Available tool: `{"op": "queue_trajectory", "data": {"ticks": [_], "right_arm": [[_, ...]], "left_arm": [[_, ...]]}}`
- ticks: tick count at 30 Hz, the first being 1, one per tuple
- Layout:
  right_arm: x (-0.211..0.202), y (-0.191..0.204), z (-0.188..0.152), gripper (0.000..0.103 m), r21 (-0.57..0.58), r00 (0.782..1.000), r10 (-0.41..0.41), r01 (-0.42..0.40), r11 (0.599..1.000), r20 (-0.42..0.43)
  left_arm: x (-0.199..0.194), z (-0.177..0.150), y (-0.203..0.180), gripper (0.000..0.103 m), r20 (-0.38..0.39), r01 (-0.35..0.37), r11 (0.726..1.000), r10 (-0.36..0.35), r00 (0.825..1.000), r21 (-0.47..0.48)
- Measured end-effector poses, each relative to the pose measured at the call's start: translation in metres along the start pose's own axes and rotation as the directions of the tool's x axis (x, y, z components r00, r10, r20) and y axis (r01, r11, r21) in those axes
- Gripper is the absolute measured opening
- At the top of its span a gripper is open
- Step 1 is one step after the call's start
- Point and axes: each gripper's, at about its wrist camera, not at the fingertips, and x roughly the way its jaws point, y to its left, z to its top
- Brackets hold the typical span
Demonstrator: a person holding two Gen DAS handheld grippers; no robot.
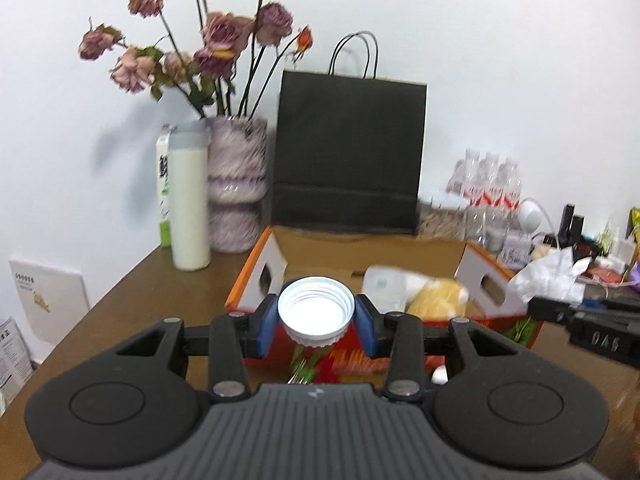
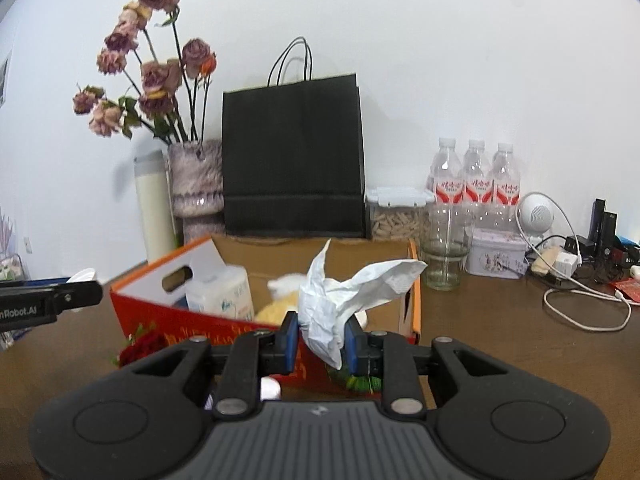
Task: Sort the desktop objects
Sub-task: 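Carry the bottle cap with the left tool while the right tool carries the tissue over the box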
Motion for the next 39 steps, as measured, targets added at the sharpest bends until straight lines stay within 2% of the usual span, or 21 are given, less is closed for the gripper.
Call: {"op": "queue_trajectory", "data": {"ticks": [5,10,17,28,39], "right_arm": [[0.009,0.001,0.011,0.022,0.02,1.0,0.014,-0.014,1.0,0.013],[0.027,-0.003,0.017,0.022,0.026,1.0,0.005,-0.005,1.0,0.007],[0.058,-0.013,0.019,0.022,0.035,1.0,-0.009,0.009,0.999,-0.019],[0.105,-0.014,0.022,0.022,-0.018,0.999,-0.013,0.012,1.0,-0.045],[0.134,-0.02,0.025,0.022,-0.061,0.998,-0.034,0.031,0.998,-0.057]], "left_arm": [[0.017,0.018,-0.009,0.041,0.04,0.014,1.0,-0.014,0.999,-0.012],[0.04,0.027,-0.01,0.041,0.047,0.02,0.999,-0.018,0.999,-0.038],[0.072,0.03,-0.007,0.041,0.031,0.019,0.999,-0.018,0.999,-0.029],[0.124,0.034,-0.004,0.041,-0.003,0.026,1.0,-0.026,1.0,0.018],[0.161,0.03,-0.005,0.041,-0.046,0.034,0.998,-0.032,0.998,0.056]]}}
